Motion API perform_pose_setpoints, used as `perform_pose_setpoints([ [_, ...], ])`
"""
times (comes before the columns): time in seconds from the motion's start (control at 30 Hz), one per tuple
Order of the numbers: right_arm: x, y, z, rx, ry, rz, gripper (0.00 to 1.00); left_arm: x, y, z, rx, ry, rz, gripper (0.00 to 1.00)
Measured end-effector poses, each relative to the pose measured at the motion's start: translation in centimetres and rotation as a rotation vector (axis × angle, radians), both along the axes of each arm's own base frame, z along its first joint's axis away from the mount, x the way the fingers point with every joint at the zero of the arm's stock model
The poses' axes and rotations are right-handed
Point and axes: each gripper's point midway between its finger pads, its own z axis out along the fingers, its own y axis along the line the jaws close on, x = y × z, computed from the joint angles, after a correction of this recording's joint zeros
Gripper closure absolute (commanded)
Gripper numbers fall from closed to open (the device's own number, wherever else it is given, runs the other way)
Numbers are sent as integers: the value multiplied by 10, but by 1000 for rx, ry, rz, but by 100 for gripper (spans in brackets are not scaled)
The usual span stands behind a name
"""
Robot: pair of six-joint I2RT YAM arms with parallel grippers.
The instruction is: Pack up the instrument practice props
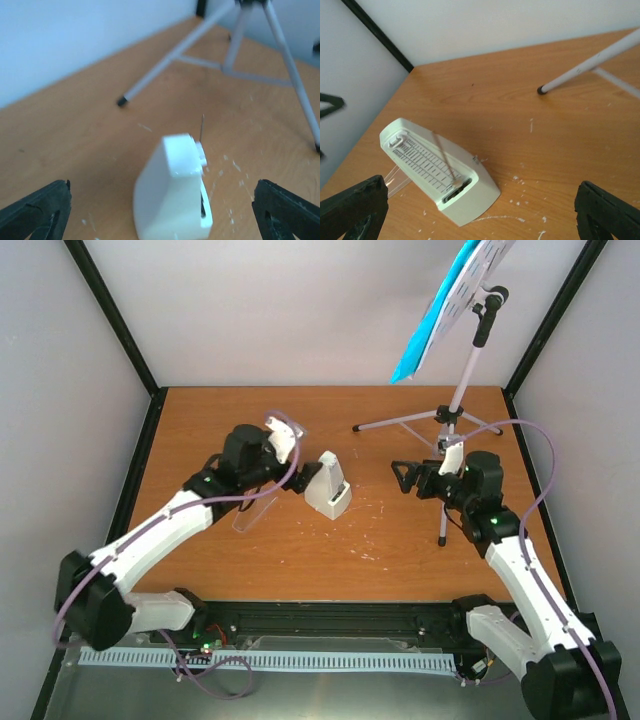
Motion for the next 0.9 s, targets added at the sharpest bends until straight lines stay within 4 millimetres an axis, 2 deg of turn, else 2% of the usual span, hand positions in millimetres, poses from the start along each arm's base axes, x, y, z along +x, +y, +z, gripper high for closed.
perform_pose_setpoints([
  [0.1,4,8,-14,26,72,33,0,1,22,36,-127,-46,124,1],
  [0.2,7,17,-29,31,137,63,1,-2,37,43,-250,4,203,3],
  [0.3,7,35,-40,-10,177,104,13,-12,42,17,-360,140,246,18],
  [0.43,6,72,-52,-81,205,172,40,-45,31,-56,-448,411,234,31],
  [0.5,12,76,-65,-115,235,158,47,-63,23,-89,-441,543,230,35],
  [0.53,16,76,-73,-137,251,144,50,-69,17,-99,-433,594,225,37],
  [0.67,38,77,-111,-234,340,96,57,-78,0,-115,-445,700,217,44],
  [0.9,58,88,-151,-306,396,90,55,-66,-2,-122,-466,701,265,57],
])
